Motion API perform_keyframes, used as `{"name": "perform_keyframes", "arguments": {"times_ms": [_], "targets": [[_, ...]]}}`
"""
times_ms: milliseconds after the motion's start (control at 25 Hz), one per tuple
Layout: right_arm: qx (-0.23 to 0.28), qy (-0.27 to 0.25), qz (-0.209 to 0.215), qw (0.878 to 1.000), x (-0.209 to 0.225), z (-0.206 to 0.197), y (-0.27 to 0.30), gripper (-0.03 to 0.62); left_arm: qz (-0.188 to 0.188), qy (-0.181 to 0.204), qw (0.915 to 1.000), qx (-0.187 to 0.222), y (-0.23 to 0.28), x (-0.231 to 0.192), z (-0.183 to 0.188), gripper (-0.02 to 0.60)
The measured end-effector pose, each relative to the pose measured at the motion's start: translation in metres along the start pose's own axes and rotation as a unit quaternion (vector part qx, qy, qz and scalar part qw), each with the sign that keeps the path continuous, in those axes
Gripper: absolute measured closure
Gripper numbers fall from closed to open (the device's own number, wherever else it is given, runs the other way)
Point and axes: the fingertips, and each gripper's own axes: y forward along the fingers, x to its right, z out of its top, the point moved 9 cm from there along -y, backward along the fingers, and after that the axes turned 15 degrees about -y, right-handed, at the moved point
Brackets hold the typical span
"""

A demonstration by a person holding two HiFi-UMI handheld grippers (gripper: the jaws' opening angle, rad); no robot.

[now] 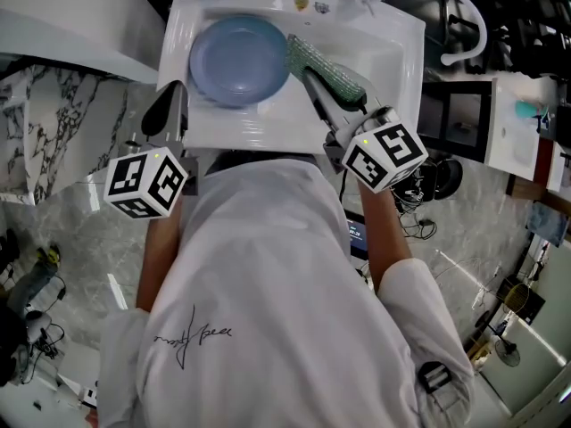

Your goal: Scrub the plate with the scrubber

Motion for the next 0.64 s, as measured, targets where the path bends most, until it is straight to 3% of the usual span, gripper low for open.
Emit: {"name": "perform_keyframes", "arguments": {"times_ms": [400, 640], "targets": [[-0.005, -0.011, 0.003, 1.000, -0.008, 0.003, -0.008, 0.534, 0.011, 0.022, 0.9997, 0.001, -0.009, 0.005, -0.001, 0.529], [-0.011, -0.027, -0.006, 1.000, -0.019, 0.002, -0.009, 0.534, -0.002, 0.026, 0.9996, -0.004, -0.013, 0.003, -0.007, 0.529]]}}
